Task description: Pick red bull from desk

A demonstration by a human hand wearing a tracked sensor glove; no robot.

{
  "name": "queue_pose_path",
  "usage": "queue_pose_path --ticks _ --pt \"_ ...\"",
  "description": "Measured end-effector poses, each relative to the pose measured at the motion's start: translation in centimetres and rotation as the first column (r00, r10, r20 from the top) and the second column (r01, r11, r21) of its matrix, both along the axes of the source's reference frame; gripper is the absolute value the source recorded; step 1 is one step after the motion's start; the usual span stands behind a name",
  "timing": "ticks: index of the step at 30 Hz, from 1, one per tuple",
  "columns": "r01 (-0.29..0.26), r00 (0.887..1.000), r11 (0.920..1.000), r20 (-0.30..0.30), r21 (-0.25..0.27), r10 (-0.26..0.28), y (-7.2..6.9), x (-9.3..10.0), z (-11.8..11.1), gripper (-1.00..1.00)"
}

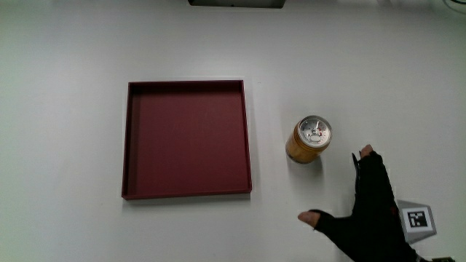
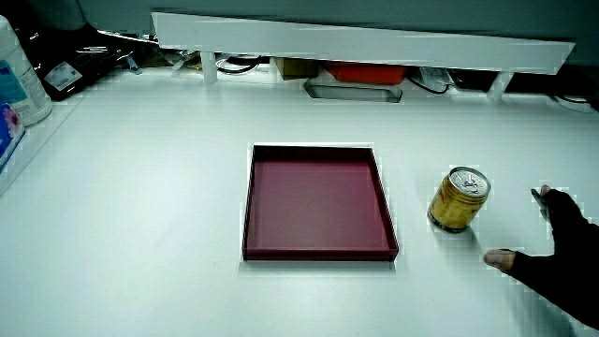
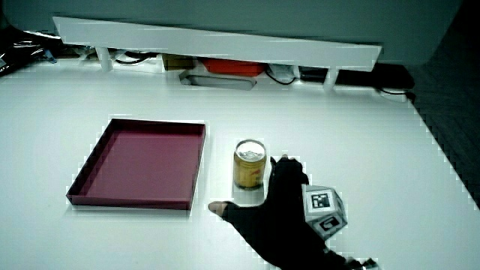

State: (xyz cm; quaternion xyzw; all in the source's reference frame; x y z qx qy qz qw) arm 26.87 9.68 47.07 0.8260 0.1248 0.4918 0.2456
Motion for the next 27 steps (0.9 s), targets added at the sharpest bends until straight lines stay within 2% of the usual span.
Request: queue_pose_path --ticks 1,3,4,6,9,10,12,17,23,24,25,27 --pt "-0.005 1.0 0.9999 0.027 0.013 0.004 -0.4 -0.1 0.2 0.0" --pt "-0.03 0.997 0.9995 0.066 0.005 0.03 -1.1 -0.2 0.6 0.0" --pt "-0.034 0.998 0.9994 0.059 -0.005 0.034 -1.3 -0.1 1.2 0.0" --pt "-0.051 0.995 0.9987 0.086 -0.005 0.051 -1.9 -0.1 1.8 0.0" --pt "-0.076 0.986 0.9971 0.148 -0.004 0.075 -2.7 -0.4 2.5 0.0" --pt "-0.081 0.985 0.9967 0.156 0.001 0.08 -2.8 -0.5 2.8 0.0" --pt "-0.09 0.986 0.9949 0.14 -0.046 0.095 -3.2 -0.5 3.3 0.0" --pt "-0.095 0.977 0.9953 0.192 -0.017 0.097 -4.4 -1.1 3.9 0.0" --pt "-0.102 0.977 0.9945 0.185 -0.024 0.104 -4.7 -1.5 4.5 0.0" --pt "-0.104 0.972 0.9945 0.212 -0.013 0.104 -4.7 -1.5 4.6 0.0" --pt "-0.108 0.974 0.994 0.197 -0.015 0.109 -4.7 -1.4 4.8 0.0" --pt "-0.121 0.97 0.9926 0.212 -0.011 0.121 -4.6 -1.6 4.6 0.0"
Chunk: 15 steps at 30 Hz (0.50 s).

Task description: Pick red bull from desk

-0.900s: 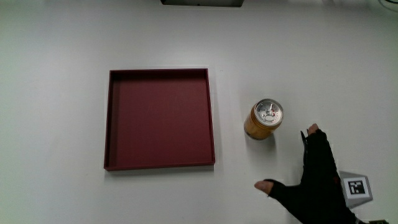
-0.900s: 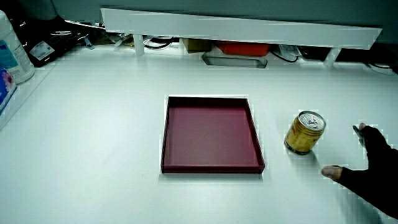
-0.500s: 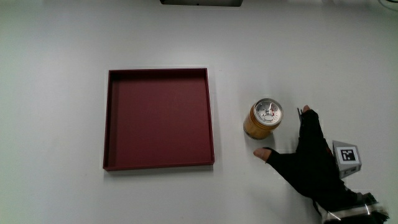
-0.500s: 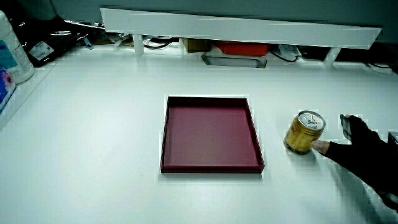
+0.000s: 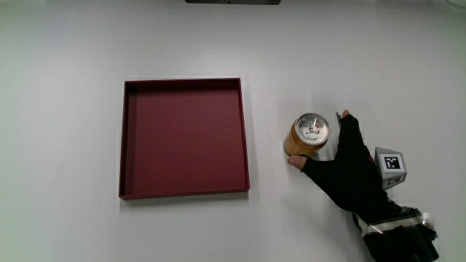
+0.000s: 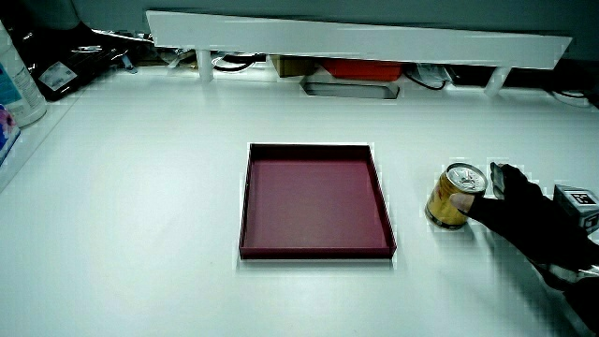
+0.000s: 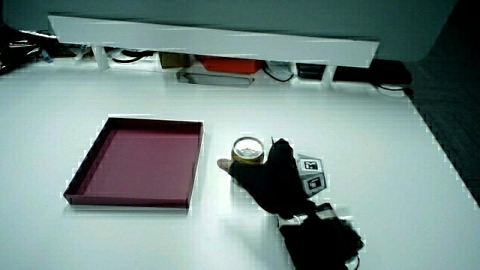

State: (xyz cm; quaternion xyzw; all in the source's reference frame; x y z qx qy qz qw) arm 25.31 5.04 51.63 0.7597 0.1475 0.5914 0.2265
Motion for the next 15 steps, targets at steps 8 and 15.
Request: queue_pose_path --ticks 8,15 --pt "-0.09 0.995 0.9951 0.039 0.04 0.088 0.04 0.32 0.48 0.26" --pt "-0.181 0.981 0.9794 0.082 0.089 0.174 0.22 0.28 0.87 0.52"
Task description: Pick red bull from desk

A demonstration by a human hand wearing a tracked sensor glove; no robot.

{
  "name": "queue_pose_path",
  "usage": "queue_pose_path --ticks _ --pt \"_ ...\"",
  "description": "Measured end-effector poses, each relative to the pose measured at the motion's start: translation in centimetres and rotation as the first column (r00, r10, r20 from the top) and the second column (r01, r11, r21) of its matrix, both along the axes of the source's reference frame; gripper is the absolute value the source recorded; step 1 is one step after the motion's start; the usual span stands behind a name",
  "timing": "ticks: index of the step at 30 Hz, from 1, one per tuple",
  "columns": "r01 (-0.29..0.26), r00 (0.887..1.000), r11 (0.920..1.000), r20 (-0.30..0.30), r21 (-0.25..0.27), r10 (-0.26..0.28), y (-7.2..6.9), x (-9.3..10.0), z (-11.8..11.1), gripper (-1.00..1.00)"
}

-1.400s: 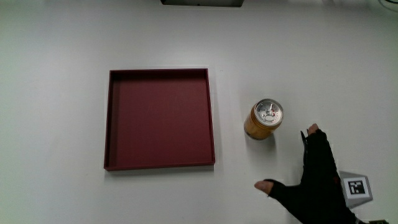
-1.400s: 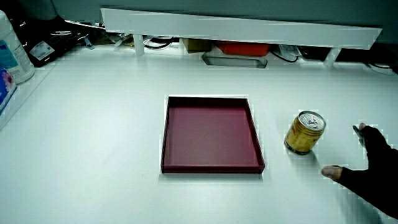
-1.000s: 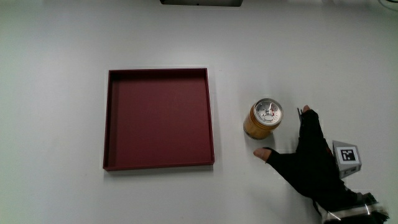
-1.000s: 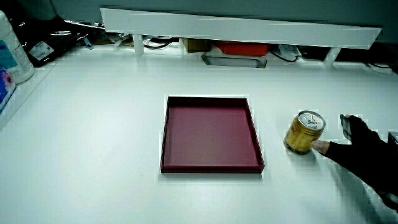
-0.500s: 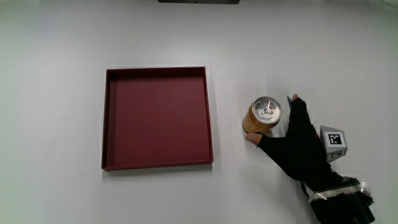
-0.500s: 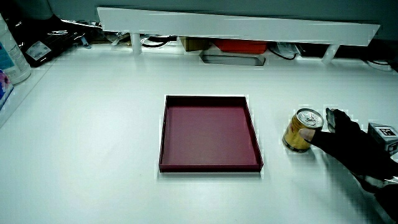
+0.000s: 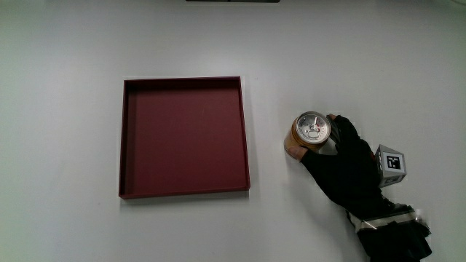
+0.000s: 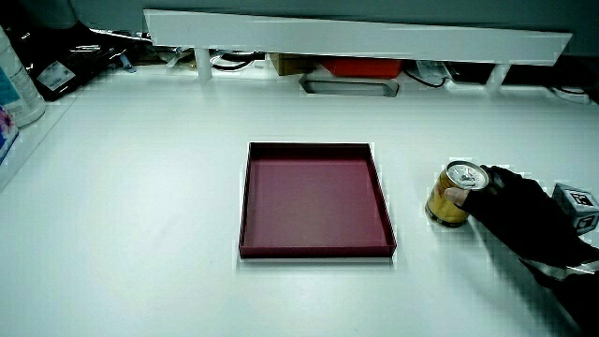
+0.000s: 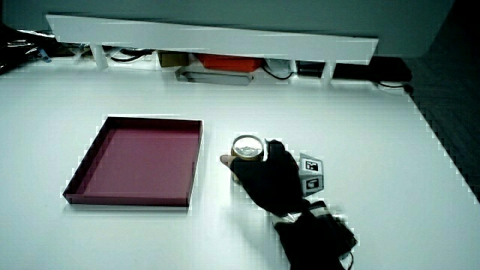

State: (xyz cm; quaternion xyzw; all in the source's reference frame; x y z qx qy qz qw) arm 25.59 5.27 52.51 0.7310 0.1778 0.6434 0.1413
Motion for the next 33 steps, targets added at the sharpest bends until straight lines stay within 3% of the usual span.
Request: queue_pose_path --ticks 13,19,22,25,27,29,31,33 --pt "-0.072 0.997 0.9945 -0.001 0.077 0.072 0.3 0.3 0.1 1.0" --pt "-0.083 0.997 0.9928 -0.002 0.086 0.083 0.3 0.5 -0.1 1.0" --pt "-0.064 0.997 0.9943 -0.024 0.085 0.067 -0.1 0.5 -0.4 1.0" --pt "-0.029 0.999 0.9914 -0.038 0.128 0.034 -1.0 -0.1 -1.8 1.0" --pt "-0.006 0.997 0.9935 -0.082 0.114 0.016 -1.5 -0.1 -2.0 1.0" --pt "0.018 0.998 0.9876 -0.055 0.156 -0.009 -2.4 -1.2 -3.9 1.0" --pt "0.046 0.997 0.9874 -0.061 0.152 -0.037 -3.1 -1.9 -4.9 1.0" --pt "0.075 0.997 0.9763 -0.028 0.203 -0.071 -3.8 -3.1 -6.4 1.0"
